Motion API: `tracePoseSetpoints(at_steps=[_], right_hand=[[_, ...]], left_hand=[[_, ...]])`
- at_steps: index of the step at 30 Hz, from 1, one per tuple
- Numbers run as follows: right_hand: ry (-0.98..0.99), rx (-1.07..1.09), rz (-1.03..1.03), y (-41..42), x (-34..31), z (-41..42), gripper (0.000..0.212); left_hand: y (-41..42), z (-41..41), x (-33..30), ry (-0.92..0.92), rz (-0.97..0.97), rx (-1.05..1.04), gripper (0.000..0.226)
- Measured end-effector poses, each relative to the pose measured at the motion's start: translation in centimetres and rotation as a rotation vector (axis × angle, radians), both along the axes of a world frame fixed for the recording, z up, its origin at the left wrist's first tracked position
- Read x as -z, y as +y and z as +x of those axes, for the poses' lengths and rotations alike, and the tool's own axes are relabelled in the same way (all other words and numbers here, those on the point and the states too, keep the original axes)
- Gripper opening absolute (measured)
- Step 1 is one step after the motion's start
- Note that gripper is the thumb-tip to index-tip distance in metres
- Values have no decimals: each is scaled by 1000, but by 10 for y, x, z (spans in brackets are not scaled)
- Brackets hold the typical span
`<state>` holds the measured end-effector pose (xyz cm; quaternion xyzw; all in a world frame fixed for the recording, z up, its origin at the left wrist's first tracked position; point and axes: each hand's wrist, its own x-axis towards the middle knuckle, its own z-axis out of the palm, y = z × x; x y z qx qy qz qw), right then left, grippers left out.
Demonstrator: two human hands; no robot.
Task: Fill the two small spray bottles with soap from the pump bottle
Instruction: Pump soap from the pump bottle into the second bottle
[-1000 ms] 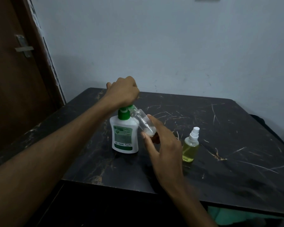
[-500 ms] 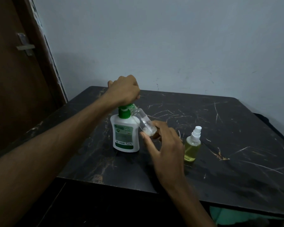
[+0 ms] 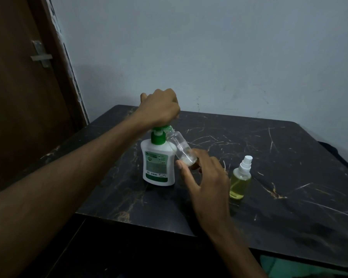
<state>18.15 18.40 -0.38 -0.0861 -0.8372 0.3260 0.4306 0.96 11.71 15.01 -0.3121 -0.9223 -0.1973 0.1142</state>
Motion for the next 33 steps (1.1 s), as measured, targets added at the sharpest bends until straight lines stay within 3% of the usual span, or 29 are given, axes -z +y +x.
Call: tracePoseSetpoints(at_steps=[20,33], right_hand=[[-18,-13,-1,1,6,-3,50],[-41,3,-4,3,5,-4,44]], left_hand=[[-1,1,-2,9,-18,21,16],[-1,3,1,-20,-26,35,16]])
